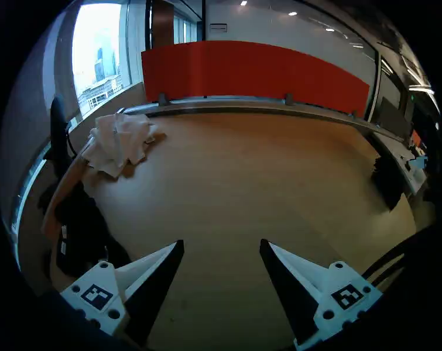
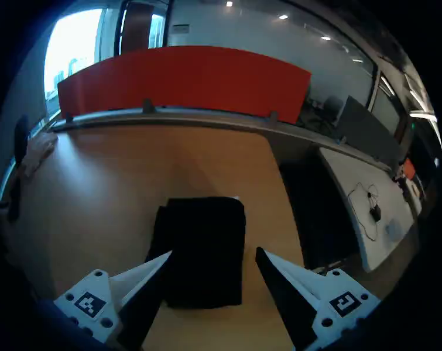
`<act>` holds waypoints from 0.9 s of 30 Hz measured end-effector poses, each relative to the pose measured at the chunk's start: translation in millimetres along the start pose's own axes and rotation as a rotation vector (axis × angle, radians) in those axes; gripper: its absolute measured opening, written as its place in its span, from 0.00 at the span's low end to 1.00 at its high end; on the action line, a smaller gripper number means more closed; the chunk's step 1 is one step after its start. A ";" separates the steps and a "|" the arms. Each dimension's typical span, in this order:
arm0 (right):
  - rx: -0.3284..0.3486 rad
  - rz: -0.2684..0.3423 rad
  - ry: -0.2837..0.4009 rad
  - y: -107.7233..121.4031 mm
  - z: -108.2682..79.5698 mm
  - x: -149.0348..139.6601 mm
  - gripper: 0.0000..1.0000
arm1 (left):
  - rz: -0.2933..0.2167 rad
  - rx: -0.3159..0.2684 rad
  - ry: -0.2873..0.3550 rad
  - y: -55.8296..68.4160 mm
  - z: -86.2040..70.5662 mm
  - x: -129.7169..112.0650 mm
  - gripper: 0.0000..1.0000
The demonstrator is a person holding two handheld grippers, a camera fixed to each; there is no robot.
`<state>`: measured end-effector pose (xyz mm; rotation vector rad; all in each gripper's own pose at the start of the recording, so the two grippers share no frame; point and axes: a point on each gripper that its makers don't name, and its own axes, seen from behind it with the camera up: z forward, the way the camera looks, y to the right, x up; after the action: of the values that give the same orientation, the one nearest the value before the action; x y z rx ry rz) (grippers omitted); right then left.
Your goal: Fold towel
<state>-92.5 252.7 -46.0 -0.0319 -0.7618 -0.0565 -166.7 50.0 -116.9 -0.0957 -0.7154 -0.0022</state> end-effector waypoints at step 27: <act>-0.058 0.169 0.228 -26.2 -18.5 54.8 1.00 | -0.013 0.006 0.106 -6.7 1.8 54.7 0.97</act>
<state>-41.8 223.5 -21.3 -0.1427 -0.5275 0.0776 -126.8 45.1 -79.2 -0.0842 -0.6100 -0.0172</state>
